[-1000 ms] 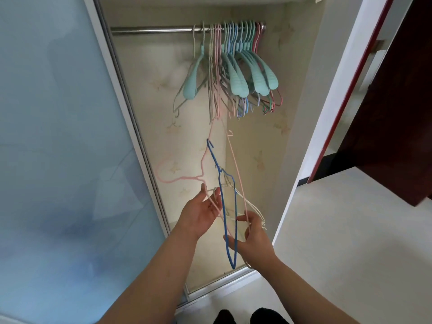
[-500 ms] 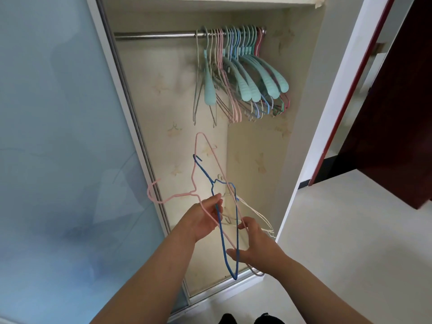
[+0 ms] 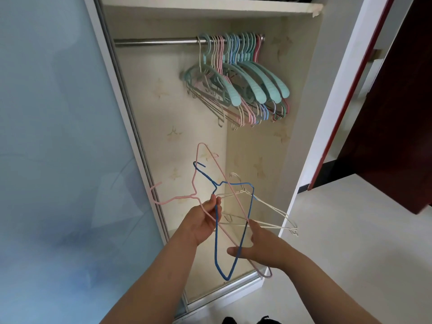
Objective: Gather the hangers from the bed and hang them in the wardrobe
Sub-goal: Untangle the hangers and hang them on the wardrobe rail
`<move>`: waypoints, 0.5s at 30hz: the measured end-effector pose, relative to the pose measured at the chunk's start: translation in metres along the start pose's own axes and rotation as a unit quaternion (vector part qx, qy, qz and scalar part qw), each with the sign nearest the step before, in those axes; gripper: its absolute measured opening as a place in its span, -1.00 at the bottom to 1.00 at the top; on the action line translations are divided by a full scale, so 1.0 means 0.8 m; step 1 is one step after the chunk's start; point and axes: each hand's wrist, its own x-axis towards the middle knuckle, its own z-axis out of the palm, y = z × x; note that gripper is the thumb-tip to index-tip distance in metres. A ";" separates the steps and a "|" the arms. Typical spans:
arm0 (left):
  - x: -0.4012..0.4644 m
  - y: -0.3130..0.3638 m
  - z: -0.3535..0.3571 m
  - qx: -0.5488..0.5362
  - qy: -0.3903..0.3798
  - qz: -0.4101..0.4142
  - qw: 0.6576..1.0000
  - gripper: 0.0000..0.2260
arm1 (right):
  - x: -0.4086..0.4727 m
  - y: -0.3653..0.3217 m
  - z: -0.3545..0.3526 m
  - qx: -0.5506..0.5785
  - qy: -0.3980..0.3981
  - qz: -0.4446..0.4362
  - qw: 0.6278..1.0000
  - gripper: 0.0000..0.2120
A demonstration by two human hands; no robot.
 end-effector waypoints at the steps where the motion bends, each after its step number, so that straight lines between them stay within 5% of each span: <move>1: 0.001 -0.001 0.000 -0.015 -0.001 0.008 1.000 -0.85 | -0.002 -0.002 -0.001 -0.017 0.011 -0.001 1.000 0.17; 8: 0.004 0.000 0.014 -0.080 -0.044 0.094 0.991 -0.92 | -0.017 -0.001 0.019 -0.038 0.196 -0.040 0.979 0.04; 15: 0.005 0.002 0.022 -0.142 -0.042 0.070 0.987 -0.83 | -0.023 -0.010 0.019 0.058 0.131 0.011 0.990 0.00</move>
